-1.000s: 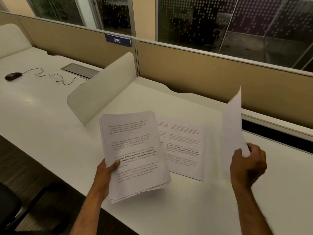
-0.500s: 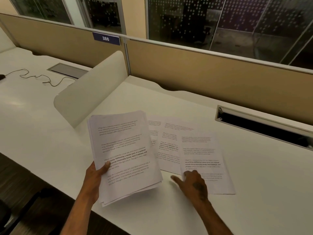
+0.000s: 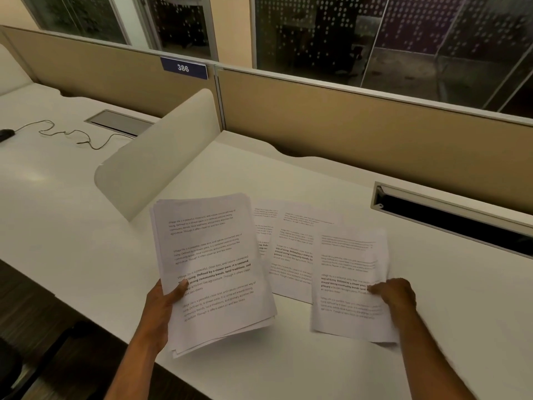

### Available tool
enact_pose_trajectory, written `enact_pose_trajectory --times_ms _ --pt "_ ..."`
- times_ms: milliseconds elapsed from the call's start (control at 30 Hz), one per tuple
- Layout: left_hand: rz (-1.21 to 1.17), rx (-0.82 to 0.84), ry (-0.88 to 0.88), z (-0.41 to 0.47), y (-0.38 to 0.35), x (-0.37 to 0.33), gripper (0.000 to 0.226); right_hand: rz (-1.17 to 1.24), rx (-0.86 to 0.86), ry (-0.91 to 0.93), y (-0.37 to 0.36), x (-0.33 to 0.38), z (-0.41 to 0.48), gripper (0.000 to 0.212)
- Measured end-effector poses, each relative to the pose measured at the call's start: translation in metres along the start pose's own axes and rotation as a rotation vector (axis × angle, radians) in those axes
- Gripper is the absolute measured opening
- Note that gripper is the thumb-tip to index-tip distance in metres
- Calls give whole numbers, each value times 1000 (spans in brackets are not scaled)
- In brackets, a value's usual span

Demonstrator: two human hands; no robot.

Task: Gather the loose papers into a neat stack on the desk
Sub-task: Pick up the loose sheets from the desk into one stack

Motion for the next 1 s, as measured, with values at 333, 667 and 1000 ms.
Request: enact_pose_trajectory --times_ms 333,667,1000 --pt "-7 -39 -7 4 16 -11 37 378 51 180 -48 75 -14 47" --pt "-18 -42 0 10 24 -18 34 -133 -87 46 -92 107 -42 71" --pt "-18 -31 20 17 23 -16 38 294 -23 346 -47 128 -37 39"
Point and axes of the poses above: each hand's wrist, its own z-axis towards the middle knuckle, its own y-axis out of the back of the hand, x = y × z, the point moved 9 cm from there along z, towards the middle knuckle, and after that the axes turned 11 degrees about -z, right-handed, at the moved point
